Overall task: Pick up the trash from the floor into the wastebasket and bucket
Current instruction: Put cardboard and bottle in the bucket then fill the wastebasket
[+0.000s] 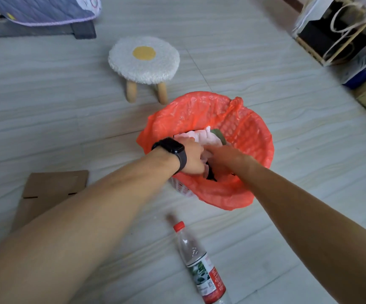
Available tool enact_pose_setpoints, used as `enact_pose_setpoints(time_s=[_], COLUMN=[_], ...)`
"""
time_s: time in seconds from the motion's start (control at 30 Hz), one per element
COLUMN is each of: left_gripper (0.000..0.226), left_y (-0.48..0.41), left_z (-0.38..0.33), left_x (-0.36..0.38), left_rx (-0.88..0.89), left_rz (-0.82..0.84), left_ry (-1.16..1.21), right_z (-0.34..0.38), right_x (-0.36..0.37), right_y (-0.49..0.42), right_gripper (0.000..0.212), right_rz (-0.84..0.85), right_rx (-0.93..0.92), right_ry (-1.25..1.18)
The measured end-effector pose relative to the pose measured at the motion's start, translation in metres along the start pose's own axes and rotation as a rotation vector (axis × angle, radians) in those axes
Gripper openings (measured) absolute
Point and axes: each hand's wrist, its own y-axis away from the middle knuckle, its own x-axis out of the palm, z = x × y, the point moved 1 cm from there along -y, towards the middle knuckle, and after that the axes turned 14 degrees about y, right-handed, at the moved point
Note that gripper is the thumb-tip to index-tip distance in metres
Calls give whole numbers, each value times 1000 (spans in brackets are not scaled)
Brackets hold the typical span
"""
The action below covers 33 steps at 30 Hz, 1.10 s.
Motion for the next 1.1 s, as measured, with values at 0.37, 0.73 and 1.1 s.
enact_pose_setpoints(time_s=[0.37, 0.73, 1.1], left_gripper=[46, 42, 84], left_y=[73, 260, 485], left_z=[38, 219, 348], left_x=[23, 91, 240], left_rx=[132, -354, -1208], left_rz=[-603, -209, -50], left_ry=[210, 235, 567], right_z=[17, 217, 421], right_x=[-23, -32, 15], right_y=[87, 153, 86], right_gripper=[48, 37, 93], right_rz=[-372, -788, 170], right_rx=[210, -296, -280], right_ry=[-323, -312, -121])
